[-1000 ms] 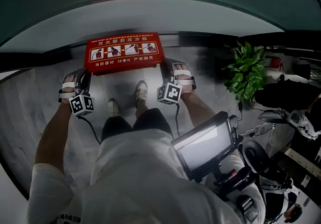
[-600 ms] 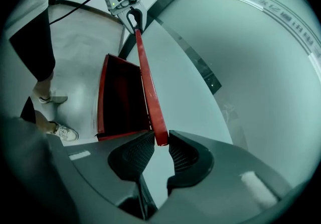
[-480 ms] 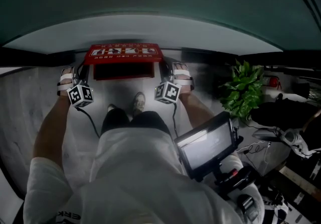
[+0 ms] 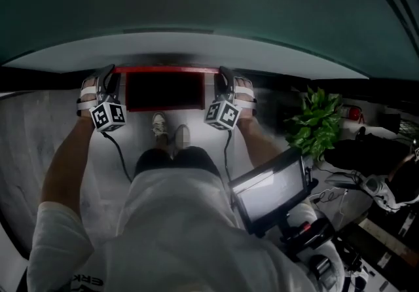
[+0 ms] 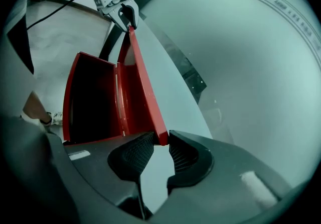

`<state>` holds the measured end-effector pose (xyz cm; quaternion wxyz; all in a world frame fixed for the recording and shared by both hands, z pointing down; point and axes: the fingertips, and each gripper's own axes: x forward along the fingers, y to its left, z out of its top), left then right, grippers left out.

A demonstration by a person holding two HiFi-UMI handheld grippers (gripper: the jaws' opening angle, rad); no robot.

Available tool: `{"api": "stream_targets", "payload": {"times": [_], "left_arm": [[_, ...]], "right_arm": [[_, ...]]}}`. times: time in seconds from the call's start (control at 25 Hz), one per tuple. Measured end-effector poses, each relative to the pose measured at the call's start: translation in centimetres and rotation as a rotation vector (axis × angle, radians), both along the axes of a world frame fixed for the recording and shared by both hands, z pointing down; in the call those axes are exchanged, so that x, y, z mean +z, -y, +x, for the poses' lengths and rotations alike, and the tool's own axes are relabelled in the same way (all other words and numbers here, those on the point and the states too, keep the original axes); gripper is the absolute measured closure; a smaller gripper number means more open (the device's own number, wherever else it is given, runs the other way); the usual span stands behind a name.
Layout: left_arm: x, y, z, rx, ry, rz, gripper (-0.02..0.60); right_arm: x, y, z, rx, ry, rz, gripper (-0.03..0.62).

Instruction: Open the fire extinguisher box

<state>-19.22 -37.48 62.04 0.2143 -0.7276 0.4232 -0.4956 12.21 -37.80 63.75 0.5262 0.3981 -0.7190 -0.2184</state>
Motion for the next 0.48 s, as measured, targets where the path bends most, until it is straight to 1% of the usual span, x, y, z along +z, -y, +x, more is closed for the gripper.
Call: {"api": "stream_targets", "payload": {"times": [0.32,0.48], "left_arm": [[0.3,3.8,0.4,-0.054,-0.074,0.025,0.469],[0.4,5.3,0.6,-0.097,-0.102,0.001,0.469]], "right_arm": [[0.2,3.9,0.9,0.135,0.062,0.003,0.473],[0.5,5.4,1.3,0.216,0.102,-0.013,0.48]]}}
